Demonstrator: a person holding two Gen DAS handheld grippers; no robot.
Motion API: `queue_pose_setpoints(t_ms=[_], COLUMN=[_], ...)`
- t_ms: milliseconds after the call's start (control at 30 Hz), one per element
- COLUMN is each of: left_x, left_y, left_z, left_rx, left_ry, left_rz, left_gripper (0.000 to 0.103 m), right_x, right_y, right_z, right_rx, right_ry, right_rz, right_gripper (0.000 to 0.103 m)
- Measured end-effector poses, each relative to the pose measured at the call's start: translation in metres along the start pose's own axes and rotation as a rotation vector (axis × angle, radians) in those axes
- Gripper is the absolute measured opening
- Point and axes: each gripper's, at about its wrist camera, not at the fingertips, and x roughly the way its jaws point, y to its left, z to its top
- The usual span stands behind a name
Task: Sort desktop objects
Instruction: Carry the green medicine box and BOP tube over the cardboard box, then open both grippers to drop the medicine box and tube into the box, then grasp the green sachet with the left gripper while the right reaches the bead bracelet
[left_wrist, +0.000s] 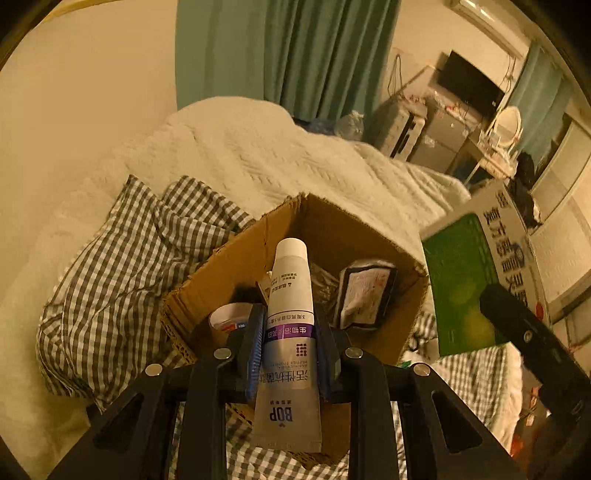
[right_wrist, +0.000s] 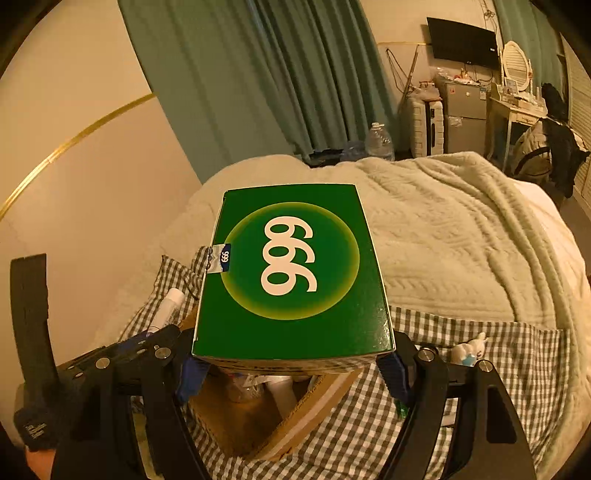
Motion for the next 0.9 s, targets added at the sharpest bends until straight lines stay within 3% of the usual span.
queue_pose_setpoints(t_ms=[167, 200, 233, 300, 633, 800, 900], left_x=[0.015, 0.017, 0.018, 0.017, -0.009, -0.02, -0.022], left_y=[-0.007, -0.007, -0.007, -0.008, -0.051, -0.094, -0.123], left_z=[-0.004, -0.005, -0.005, -0.004, -0.013, -0.03, -0.044], left_rx=[0.046, 0.046, 0.045, 0.029, 0.025, 0.067, 0.096], left_ry=[0.035, 0.039, 0.048, 0.045, 0.008, -0.006, -0.002], left_rz=[0.021, 0.02, 0.027, 0.065, 0.026, 0.003, -0.01], left_gripper=[0.027, 0.036, 0.059, 0.081, 0.082, 0.083, 0.083], right_x=[0.024, 0.027, 0.029, 0.027, -0.028, -0.06, -0.071], right_y=[-0.005, -0.006, -0.007, -0.01, -0.038, -0.052, -0.077], right_z=[0.002, 0.001, 0.002, 0.003, 0.017, 0.006, -0.005], right_rx=[0.05, 0.052, 0.053, 0.059, 0.058, -0.128, -0.16], right_ry=[0.011, 0.013, 0.015, 0.006, -0.069, -0.077, -0.033], right_rz=[0.055, 0.06, 0.061, 0.05, -0.044, -0.14, -0.205], right_gripper=[0.079, 0.079, 0.08, 0.092, 0.093, 0.093, 0.093])
